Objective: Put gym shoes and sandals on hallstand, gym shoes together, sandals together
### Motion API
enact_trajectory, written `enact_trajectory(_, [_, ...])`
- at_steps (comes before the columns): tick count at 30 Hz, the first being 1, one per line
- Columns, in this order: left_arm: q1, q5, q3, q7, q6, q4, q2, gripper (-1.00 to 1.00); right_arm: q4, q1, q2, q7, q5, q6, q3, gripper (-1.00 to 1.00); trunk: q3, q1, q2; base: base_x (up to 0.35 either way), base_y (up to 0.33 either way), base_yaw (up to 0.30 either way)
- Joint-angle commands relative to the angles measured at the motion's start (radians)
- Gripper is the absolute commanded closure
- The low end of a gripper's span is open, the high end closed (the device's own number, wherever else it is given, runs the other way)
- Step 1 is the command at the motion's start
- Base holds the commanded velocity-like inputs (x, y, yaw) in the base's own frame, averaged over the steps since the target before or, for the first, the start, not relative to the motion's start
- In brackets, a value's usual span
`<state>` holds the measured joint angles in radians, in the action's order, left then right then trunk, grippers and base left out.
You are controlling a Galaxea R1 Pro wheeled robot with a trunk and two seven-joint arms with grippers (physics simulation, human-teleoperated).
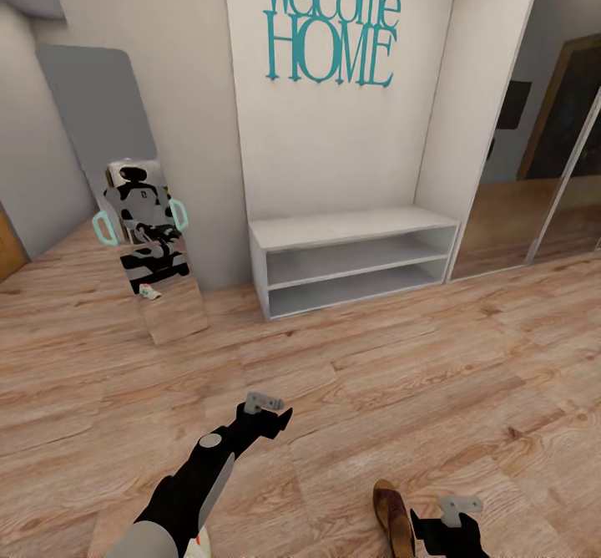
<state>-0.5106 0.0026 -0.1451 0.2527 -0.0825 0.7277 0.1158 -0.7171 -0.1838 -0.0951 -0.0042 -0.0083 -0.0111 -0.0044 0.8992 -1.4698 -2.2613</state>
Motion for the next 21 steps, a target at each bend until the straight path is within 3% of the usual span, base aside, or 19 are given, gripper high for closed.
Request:
enact_trajectory(1, [0.000,0.000,0.001,0.003,-0.006,0.002,0.001,-1.00,0.000,0.000,0.000,0.000,0.000,-0.001,0.000,-1.00,0.004,-0.004,-0.008,0.000,0.000,0.000])
enact_trajectory(9, [0.000,0.000,-0.001,0.003,-0.005,0.002,0.002,-1.00,0.002,-0.006,0.001,-0.001,0.001,-0.001,0.001,-1.00,0.029,-0.034,-0.064,0.000,0.000,0.000])
enact_trajectory(14, [0.000,0.000,-0.001,0.002,-0.005,0.002,0.004,-1.00,0.004,-0.086,0.005,-0.007,0.003,-0.007,0.001,-1.00,0.045,-0.054,-0.099,0.000,0.000,0.000])
enact_trajectory(15, [0.000,0.000,-0.001,0.002,-0.005,0.002,0.005,-1.00,0.012,-0.140,0.006,-0.027,0.004,-0.008,0.001,-1.00,0.048,-0.057,-0.106,0.000,0.000,0.000])
enact_trajectory(21, [0.000,-0.001,-0.001,0.002,-0.005,0.003,0.005,-1.00,0.035,-0.193,0.007,-0.053,0.001,-0.009,0.003,-1.00,0.067,-0.080,-0.148,0.000,0.000,0.000])
